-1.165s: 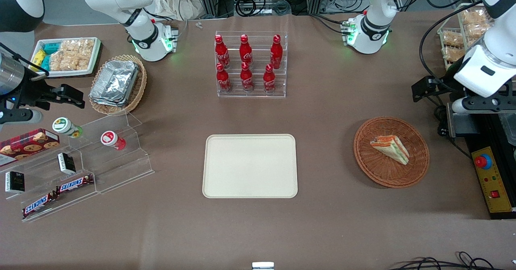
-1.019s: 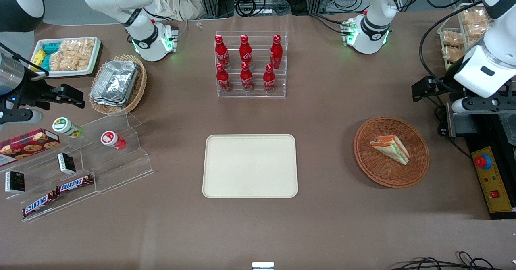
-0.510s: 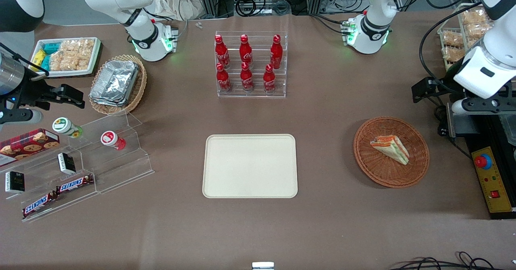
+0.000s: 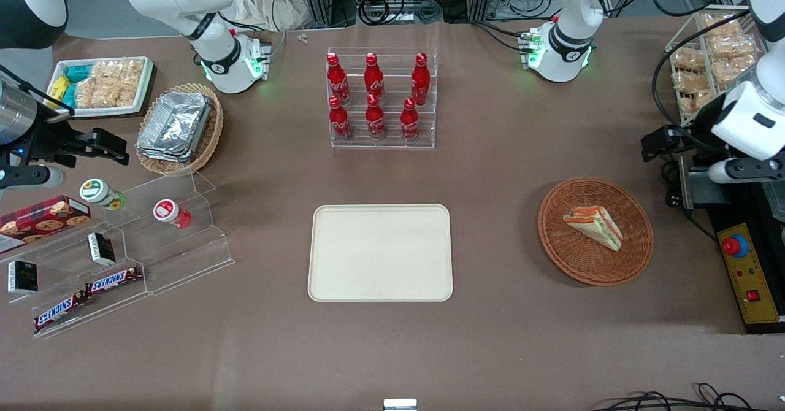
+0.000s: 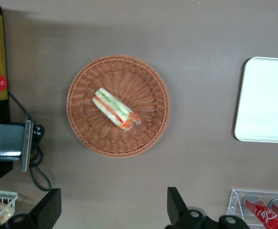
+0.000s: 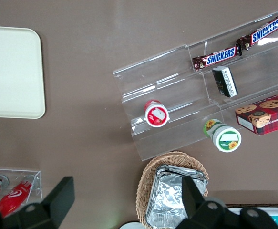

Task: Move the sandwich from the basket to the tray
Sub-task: 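Move the left gripper from rest toward the sandwich in the wicker basket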

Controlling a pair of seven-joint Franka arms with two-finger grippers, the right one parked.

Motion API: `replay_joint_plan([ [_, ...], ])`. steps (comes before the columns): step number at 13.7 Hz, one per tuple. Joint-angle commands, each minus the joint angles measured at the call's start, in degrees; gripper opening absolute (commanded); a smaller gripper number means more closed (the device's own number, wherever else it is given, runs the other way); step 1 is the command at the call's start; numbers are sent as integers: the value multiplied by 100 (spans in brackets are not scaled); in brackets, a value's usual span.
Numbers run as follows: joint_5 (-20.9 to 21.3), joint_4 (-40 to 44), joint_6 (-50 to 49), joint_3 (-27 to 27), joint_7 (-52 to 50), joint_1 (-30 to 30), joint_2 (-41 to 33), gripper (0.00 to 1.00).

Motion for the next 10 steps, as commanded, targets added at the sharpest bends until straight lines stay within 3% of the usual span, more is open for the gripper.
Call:
replay_joint_plan([
  [1,-20,-78,-133,-21,-292,174,23,100],
  [10,32,-1352,620,-21,-1769,280,102,100],
])
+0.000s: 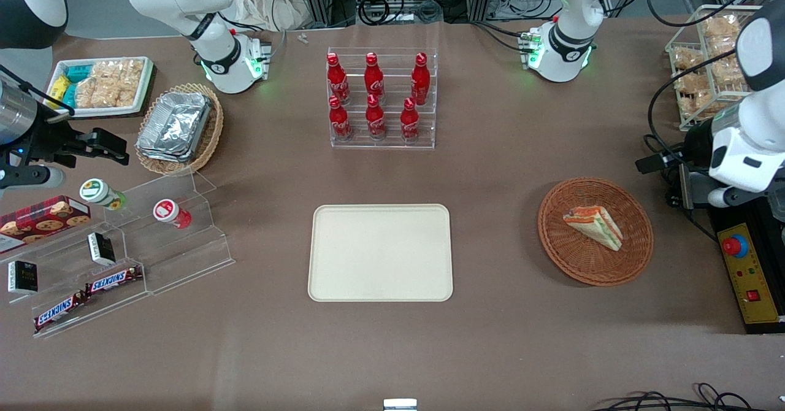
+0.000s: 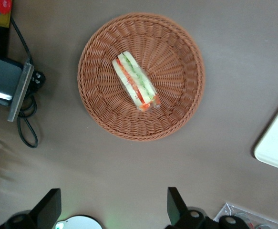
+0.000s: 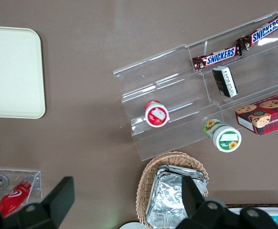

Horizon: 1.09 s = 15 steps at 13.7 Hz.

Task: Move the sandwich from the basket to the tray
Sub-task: 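Move the left gripper from rest toward the sandwich in the wicker basket, then lower the open left gripper around the wrapped sandwich and close it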

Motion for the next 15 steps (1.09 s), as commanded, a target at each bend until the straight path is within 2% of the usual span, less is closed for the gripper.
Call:
replay_joint_plan([
  [1,44,-570,607,-37,-459,52,-40,100],
  [5,79,-1134,1522,-28,-1144,52,258,100],
  [12,71,-1222,3016,-46,-2823,140,1497,100],
  [15,71,-1721,3815,-46,-3061,123,1612,100],
])
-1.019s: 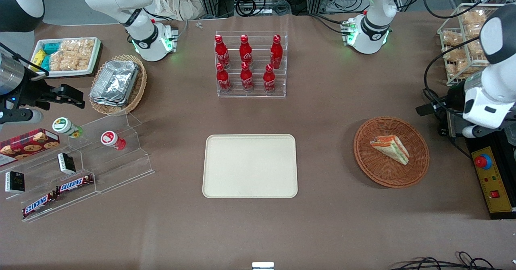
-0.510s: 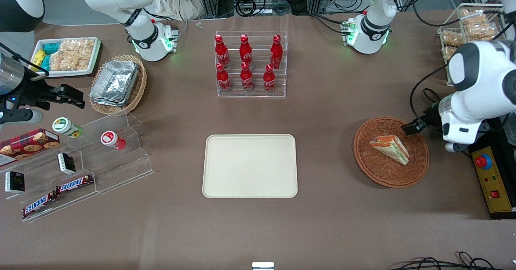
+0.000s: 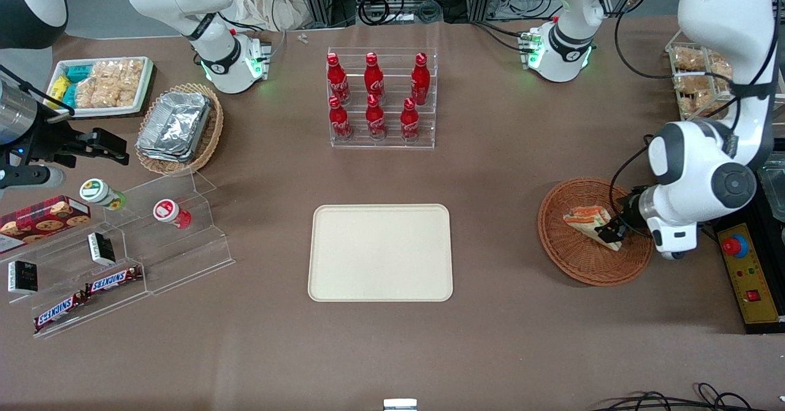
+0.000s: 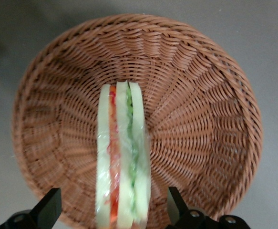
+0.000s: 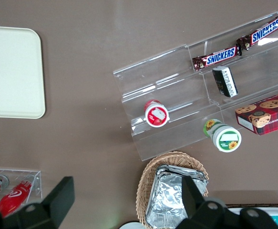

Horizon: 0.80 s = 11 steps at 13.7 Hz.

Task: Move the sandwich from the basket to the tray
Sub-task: 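Lower the open left gripper around the wrapped sandwich and close it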

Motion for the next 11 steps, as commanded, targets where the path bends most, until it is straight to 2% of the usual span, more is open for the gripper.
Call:
replay_joint_plan([
  [1,68,-546,692,-21,-349,-2,-56,100],
  [5,68,-566,957,-21,-367,-2,181,98],
  [7,60,-557,975,-21,-367,-11,216,79],
  [8,60,-557,1001,-21,-367,-2,225,72],
  [9,60,-557,1071,-21,-367,-11,286,70],
  [11,60,-557,1177,-21,-367,-28,400,54],
])
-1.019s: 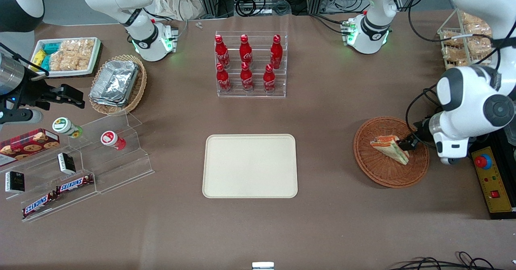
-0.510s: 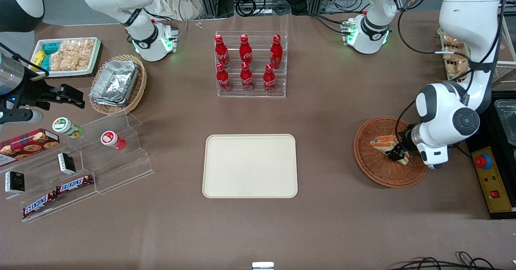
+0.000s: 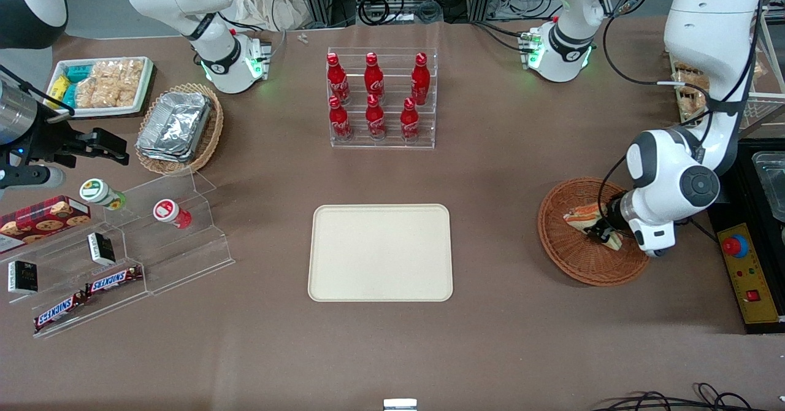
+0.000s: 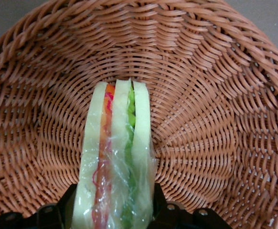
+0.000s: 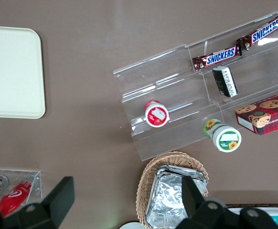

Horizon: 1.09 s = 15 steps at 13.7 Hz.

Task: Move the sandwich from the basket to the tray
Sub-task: 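Lift the sandwich out of the basket with the left gripper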

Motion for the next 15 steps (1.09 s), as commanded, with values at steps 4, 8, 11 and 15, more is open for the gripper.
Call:
replay_joint_plan([
  [4,69,15,65,-23,-96,-23,-187,10],
  [8,60,1145,-2004,-146,27,-67,-637,8],
  [11,25,2236,-3394,-348,27,-67,-628,8],
  [15,42,2740,-3855,-1356,36,-76,-620,6],
])
